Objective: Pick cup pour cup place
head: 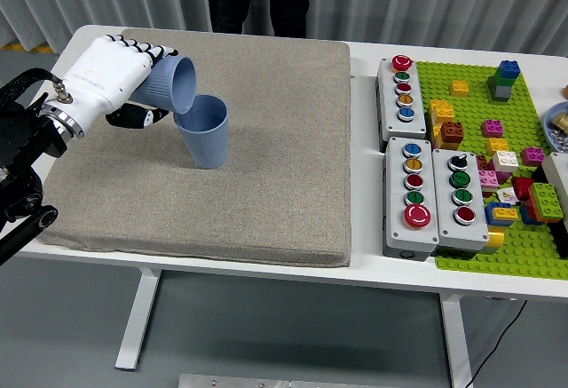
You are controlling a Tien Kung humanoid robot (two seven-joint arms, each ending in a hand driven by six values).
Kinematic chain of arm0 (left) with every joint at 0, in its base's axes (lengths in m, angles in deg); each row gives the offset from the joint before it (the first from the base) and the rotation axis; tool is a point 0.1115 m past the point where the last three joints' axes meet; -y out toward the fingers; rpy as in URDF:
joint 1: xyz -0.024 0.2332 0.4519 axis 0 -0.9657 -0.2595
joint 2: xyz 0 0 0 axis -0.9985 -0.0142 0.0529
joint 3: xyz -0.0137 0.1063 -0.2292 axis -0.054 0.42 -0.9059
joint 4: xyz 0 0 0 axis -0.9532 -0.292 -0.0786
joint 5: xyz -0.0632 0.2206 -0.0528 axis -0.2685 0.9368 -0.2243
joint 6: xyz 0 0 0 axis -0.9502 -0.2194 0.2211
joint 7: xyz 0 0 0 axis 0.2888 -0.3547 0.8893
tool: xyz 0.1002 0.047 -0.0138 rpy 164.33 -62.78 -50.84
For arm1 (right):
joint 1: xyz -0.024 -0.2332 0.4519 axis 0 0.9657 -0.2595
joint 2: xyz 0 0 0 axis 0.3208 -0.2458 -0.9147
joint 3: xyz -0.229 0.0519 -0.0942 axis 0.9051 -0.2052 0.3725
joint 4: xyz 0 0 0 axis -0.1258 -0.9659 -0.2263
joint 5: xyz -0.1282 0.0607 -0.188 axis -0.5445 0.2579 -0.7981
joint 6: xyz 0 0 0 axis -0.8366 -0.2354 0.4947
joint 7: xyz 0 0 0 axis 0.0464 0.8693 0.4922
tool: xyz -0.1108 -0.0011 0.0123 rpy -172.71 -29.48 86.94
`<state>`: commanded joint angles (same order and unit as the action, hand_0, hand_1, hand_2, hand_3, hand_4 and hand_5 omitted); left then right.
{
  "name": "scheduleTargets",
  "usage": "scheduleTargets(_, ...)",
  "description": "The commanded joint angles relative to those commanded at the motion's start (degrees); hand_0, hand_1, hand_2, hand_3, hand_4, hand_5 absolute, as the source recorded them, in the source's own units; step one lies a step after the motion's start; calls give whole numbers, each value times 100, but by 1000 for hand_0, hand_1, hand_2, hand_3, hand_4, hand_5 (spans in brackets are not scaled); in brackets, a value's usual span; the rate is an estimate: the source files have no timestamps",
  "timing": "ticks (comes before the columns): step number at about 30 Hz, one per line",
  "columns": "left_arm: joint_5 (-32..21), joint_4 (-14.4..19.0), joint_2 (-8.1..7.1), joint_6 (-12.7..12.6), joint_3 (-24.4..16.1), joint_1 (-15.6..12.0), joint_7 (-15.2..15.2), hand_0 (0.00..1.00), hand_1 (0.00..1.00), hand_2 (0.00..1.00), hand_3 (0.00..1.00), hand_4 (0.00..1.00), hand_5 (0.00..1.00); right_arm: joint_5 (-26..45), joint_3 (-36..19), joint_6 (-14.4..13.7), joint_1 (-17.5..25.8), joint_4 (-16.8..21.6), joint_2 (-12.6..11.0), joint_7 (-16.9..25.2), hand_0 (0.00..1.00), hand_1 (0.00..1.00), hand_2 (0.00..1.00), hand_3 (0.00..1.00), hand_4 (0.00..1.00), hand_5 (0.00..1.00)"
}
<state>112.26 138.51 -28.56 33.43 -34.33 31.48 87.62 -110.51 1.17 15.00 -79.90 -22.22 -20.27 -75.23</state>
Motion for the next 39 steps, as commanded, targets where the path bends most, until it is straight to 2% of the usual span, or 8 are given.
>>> scheduleTargets(24, 0, -3, 23, -62, -86, -41, 10, 609, 650, 767, 742, 477, 2, -17, -3, 3, 24, 0, 2, 4, 683, 679, 688, 650, 447, 178)
scheduleTargets(32, 0, -119, 172, -193, -283, -103, -84, 609, 649, 767, 741, 477, 2, 1, -2, -1, 2, 0, 3, 8, 683, 678, 688, 650, 446, 179)
scheduleTargets(39, -117, -479, 368, -523, -672, -273, -351, 610, 647, 766, 742, 482, 2, -15, -6, 3, 4, 0, 4, 5, 683, 679, 688, 651, 446, 179)
